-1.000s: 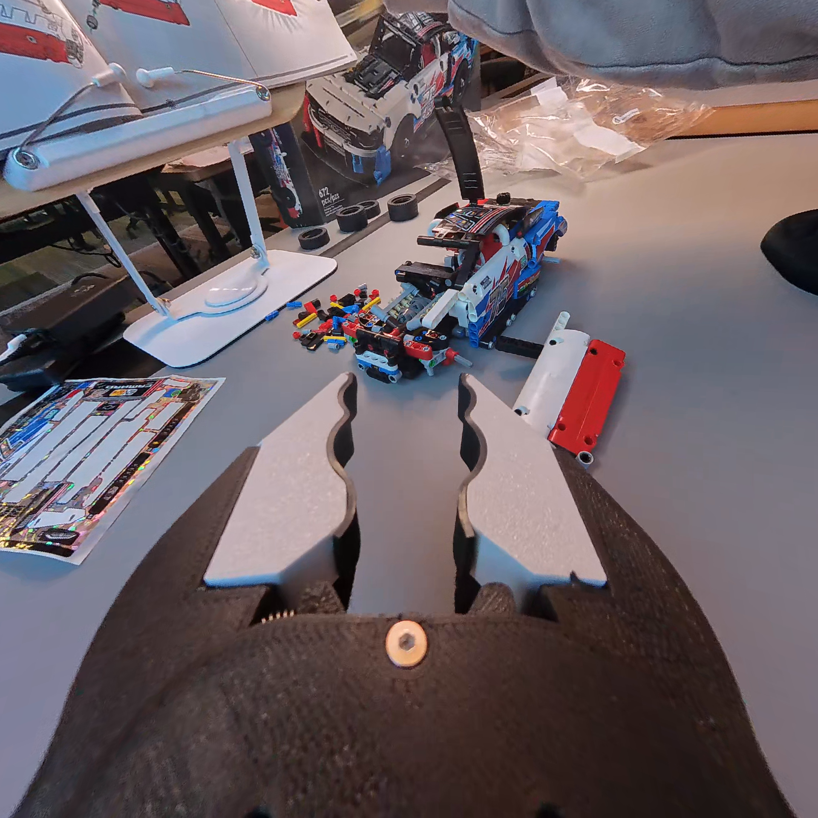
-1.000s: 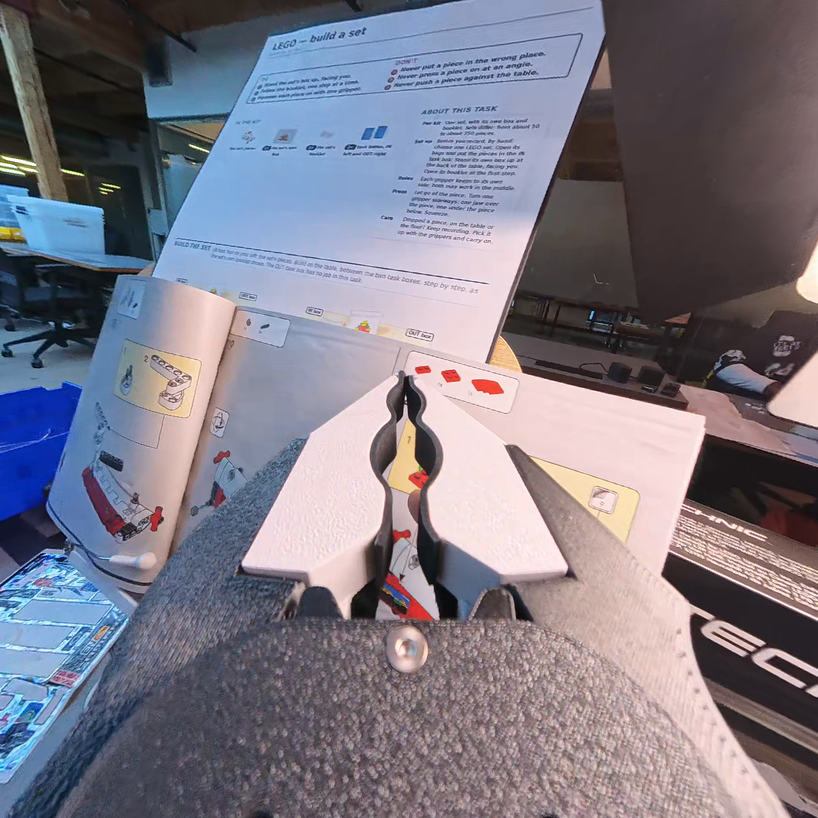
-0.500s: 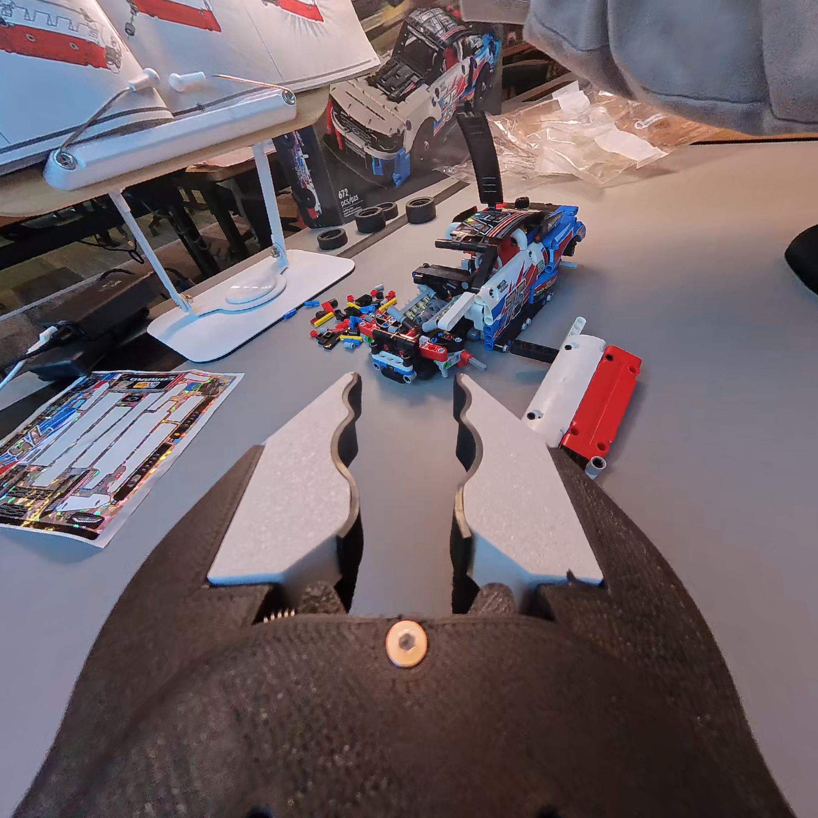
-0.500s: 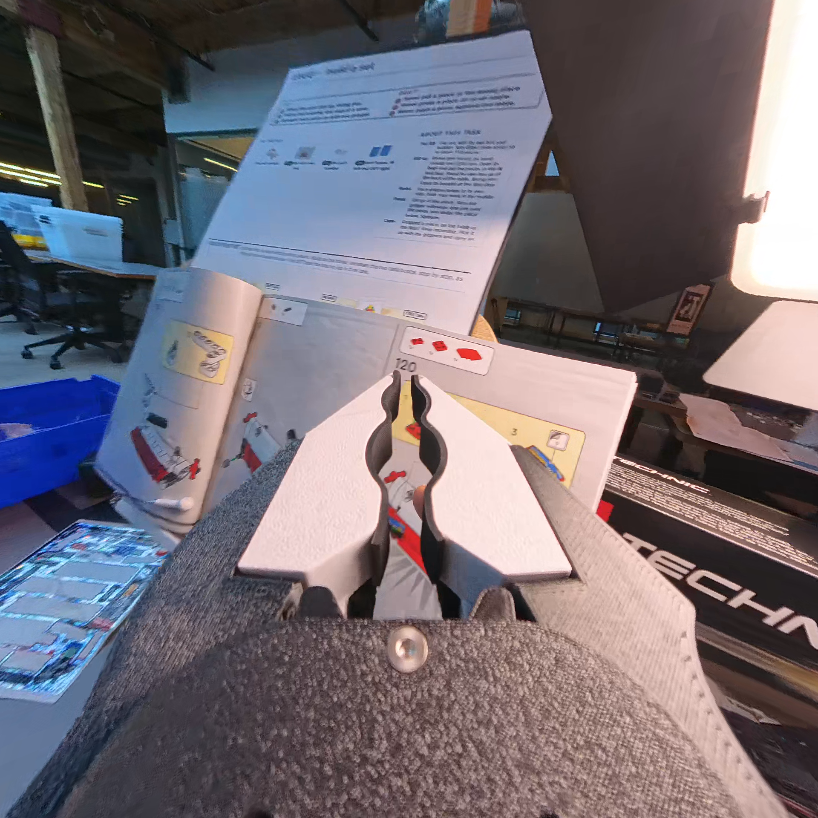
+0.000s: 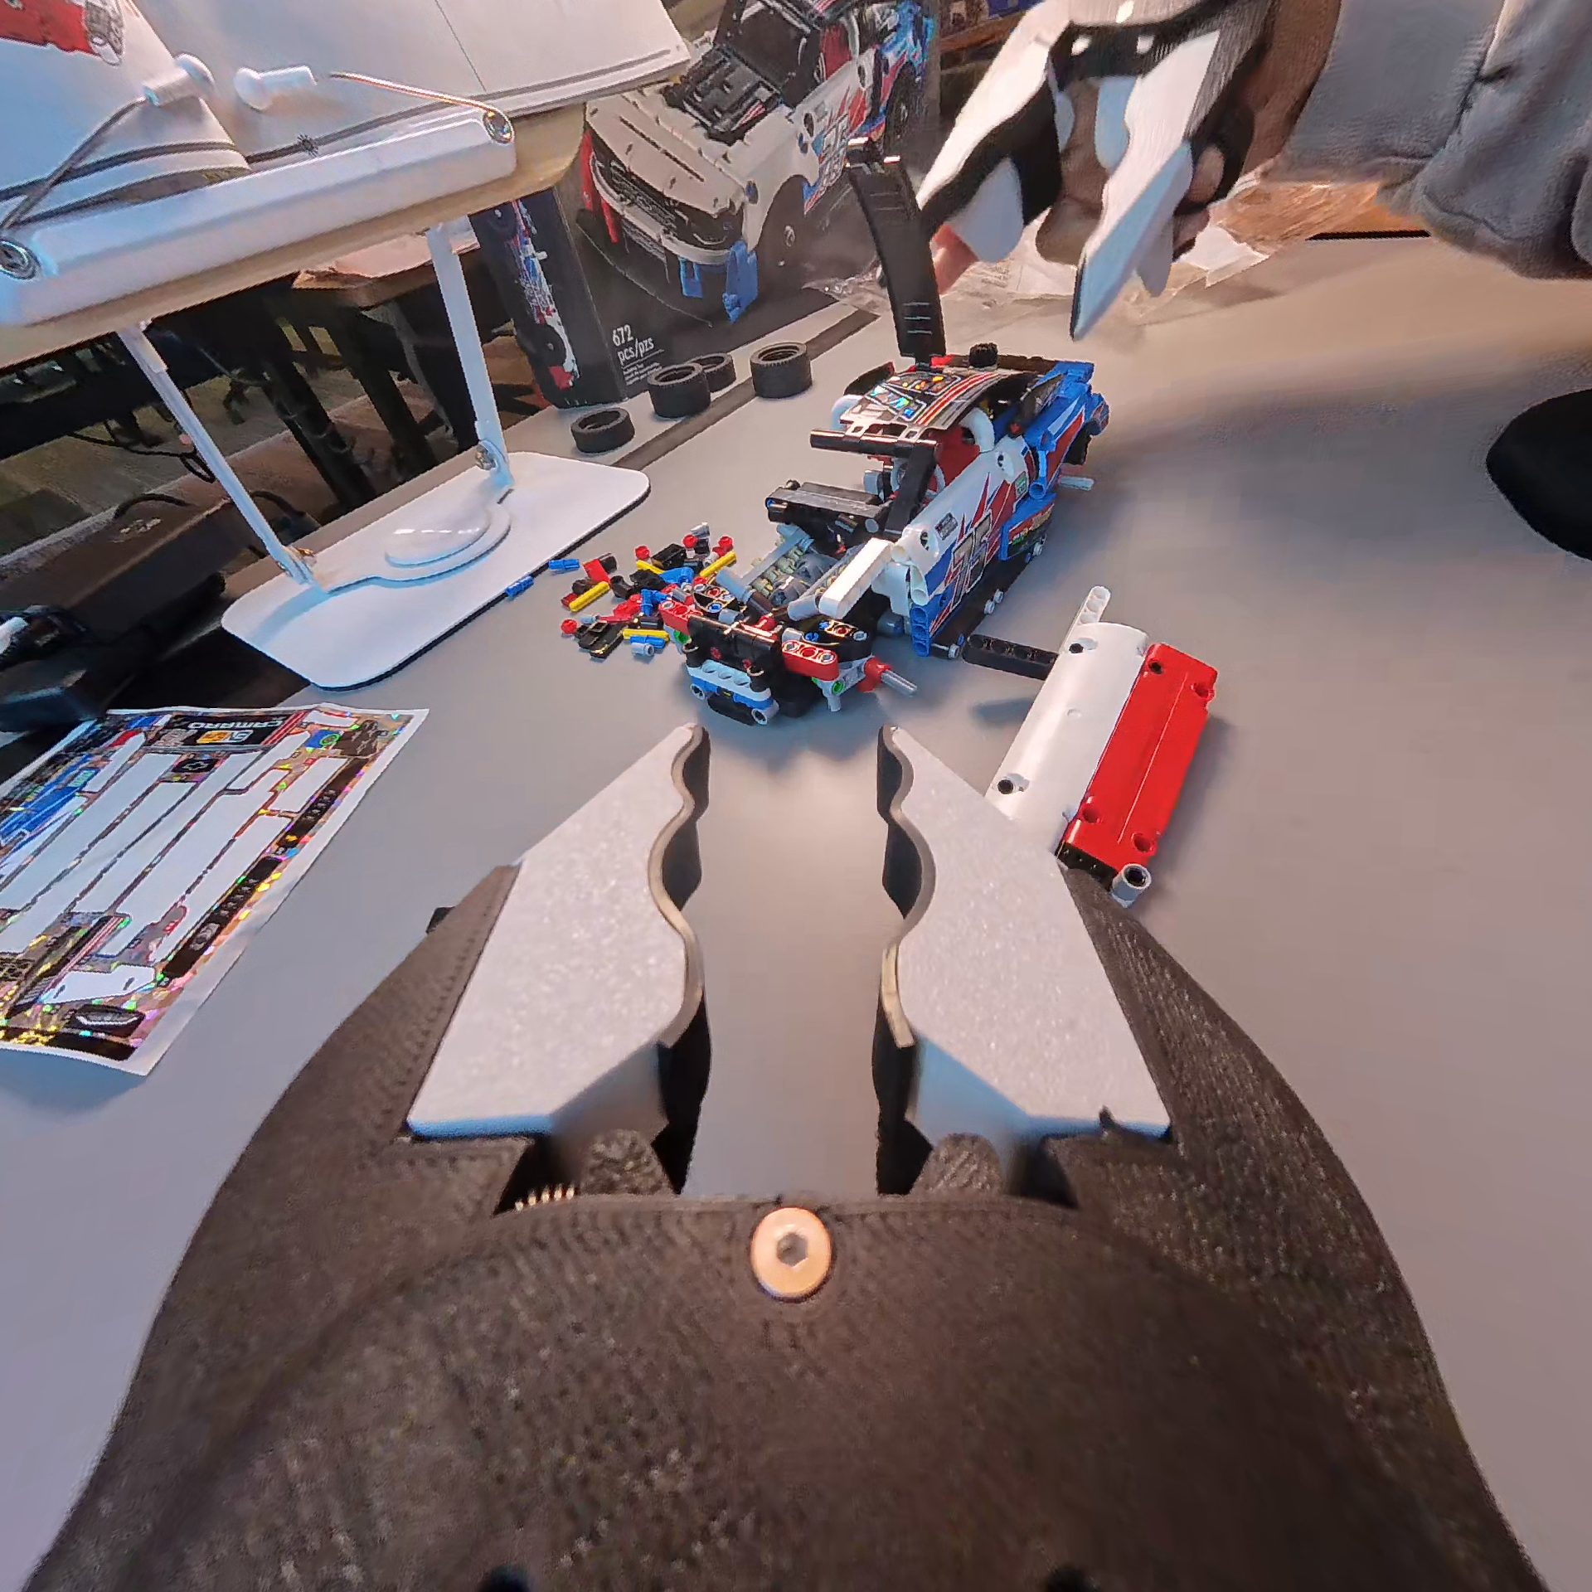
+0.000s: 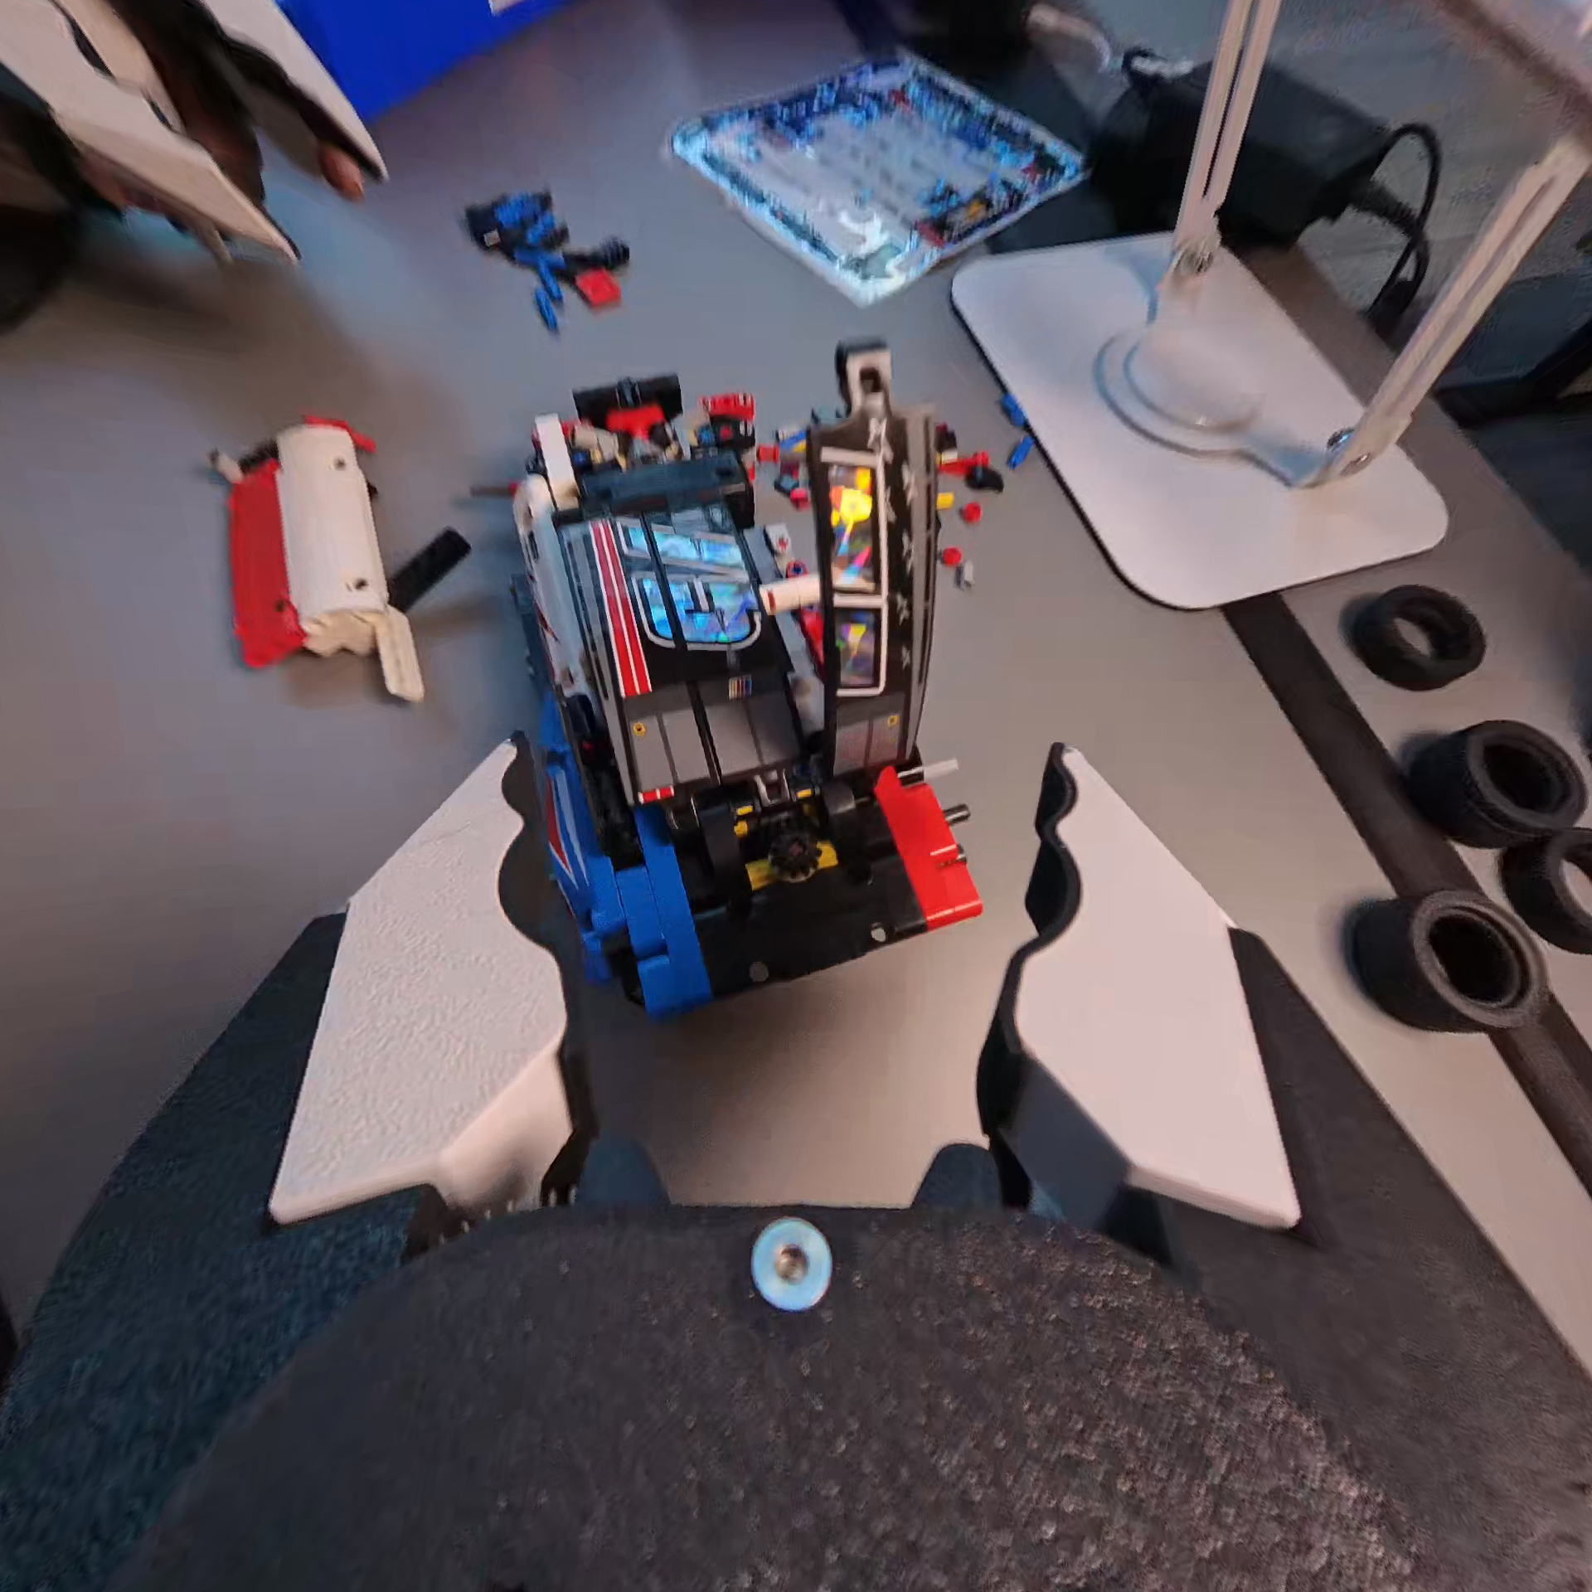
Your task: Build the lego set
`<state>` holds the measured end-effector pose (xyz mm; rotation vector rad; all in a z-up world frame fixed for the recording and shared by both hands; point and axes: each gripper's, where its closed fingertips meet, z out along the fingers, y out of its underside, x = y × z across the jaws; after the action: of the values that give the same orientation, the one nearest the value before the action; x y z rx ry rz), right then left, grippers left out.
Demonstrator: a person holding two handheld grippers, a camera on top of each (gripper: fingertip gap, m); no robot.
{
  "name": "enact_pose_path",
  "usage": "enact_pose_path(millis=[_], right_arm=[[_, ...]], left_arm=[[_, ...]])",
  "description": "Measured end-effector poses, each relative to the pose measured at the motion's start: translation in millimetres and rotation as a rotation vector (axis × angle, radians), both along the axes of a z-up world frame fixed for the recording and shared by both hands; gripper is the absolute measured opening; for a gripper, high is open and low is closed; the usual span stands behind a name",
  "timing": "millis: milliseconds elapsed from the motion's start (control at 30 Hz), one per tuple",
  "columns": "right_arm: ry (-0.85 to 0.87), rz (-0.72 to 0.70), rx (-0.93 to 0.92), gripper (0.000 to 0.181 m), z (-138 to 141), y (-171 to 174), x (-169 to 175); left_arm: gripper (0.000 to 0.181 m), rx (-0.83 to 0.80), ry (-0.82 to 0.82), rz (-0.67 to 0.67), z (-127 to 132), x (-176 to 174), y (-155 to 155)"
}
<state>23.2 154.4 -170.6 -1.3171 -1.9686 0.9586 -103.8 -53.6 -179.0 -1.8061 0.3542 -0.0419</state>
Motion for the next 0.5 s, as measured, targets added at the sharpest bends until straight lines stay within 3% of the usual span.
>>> enact_pose_path(millis=[33, 167, 367, 500], right_arm=[[-0.036, 0.011, 0.029, 0.114, -15, -1, 0], [-0.141, 0.116, 0.074, 0.109, -45, -17, -7], [-0.203, 0.224, 0.108, 0.107, -45, -30, 9], [-0.178, 0.176, 0.112, 0.107, -44, -32, 19]], left_arm=[[0.037, -0.004, -0.001, 0.001, -1, 0, 0], [0.036, -0.014, 0.009, 0.014, -3, -2, 0], [0.035, -0.024, 0.024, 0.021, -6, -3, 0], [0.032, -0.028, -0.017, 0.033, -4, -7, 11]])
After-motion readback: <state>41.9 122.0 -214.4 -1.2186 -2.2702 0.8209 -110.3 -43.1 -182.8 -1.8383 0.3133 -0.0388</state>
